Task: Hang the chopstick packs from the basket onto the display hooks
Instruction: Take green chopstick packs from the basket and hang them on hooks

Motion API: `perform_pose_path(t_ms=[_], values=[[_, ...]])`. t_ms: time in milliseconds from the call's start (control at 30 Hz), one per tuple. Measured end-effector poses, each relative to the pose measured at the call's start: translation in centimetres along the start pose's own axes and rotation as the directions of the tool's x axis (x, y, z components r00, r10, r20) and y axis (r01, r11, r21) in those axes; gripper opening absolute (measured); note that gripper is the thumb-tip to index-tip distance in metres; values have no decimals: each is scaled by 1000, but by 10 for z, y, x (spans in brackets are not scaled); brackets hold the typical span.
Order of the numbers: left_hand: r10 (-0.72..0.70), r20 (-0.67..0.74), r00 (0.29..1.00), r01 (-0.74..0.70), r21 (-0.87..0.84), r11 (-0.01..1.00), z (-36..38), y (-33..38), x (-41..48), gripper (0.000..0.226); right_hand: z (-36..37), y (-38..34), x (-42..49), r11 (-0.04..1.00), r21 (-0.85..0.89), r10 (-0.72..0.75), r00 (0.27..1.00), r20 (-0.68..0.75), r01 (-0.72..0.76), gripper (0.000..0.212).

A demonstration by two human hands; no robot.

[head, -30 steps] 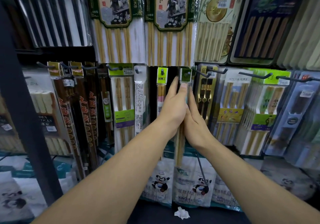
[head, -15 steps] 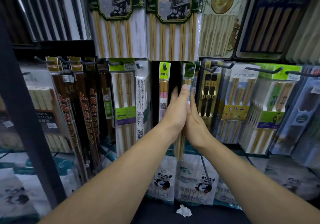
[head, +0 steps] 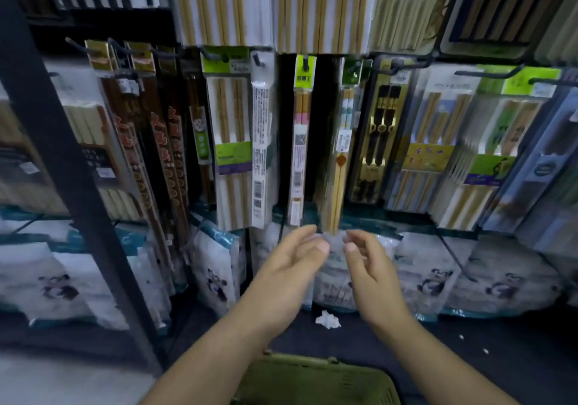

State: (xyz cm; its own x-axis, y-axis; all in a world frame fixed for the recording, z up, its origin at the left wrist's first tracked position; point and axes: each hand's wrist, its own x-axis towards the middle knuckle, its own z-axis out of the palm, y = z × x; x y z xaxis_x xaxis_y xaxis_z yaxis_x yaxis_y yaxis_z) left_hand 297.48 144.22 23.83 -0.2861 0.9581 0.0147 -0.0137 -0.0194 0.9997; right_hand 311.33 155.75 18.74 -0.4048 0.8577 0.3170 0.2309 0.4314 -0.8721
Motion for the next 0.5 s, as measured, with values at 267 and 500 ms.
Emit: perform_pose_path(t_ms=[267,500], values=[[-224,-397,890,409,476,779,-83,-169,-31,19,73,124,-111,935,-264,320,880,351,-235,21],[-439,-550,711,702,506,501,-132,-264,-90,47,137,214,-170,773,-553,609,612,505,-312,16]])
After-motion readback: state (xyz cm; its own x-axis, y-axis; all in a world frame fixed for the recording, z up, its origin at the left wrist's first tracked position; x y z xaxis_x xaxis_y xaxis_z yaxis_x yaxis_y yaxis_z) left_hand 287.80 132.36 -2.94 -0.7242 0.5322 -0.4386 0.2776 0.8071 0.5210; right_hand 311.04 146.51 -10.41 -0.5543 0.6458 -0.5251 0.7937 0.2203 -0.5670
